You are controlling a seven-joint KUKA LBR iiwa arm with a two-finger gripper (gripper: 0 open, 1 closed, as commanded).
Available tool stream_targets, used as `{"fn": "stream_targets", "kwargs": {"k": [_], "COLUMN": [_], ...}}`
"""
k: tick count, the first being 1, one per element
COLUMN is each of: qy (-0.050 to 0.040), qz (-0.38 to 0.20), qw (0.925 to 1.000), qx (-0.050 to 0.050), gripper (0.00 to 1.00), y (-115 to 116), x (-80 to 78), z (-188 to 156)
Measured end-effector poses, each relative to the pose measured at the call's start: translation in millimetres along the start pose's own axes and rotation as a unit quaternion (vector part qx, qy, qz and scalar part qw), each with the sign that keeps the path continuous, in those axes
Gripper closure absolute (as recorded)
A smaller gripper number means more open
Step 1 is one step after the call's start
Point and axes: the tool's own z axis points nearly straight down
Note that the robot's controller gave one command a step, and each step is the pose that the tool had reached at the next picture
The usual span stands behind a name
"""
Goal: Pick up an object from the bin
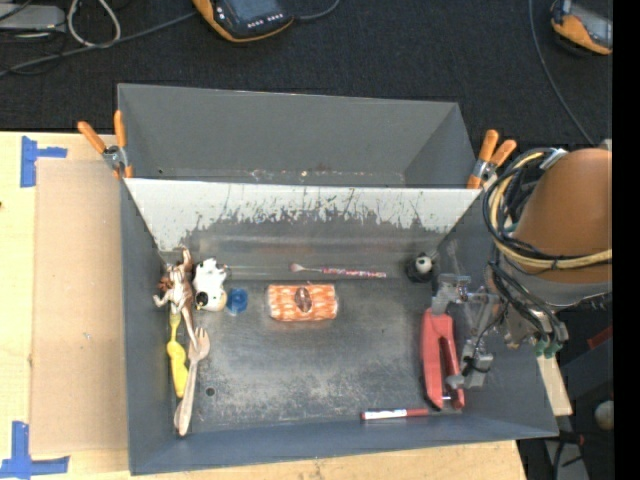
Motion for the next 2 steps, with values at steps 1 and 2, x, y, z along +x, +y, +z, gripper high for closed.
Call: {"fn": "stream_targets", "kwargs": {"k": [1,2], "qy": [-0.0043,-0.0057], "qz": [-0.002,0.016], "qw": [1.0000,0.9999], "qx": [0.001,0.000], "gripper": [0.00,0.00], "y": [0,44], "x": [-1.6,-27.7], "z": [-4,55]}}
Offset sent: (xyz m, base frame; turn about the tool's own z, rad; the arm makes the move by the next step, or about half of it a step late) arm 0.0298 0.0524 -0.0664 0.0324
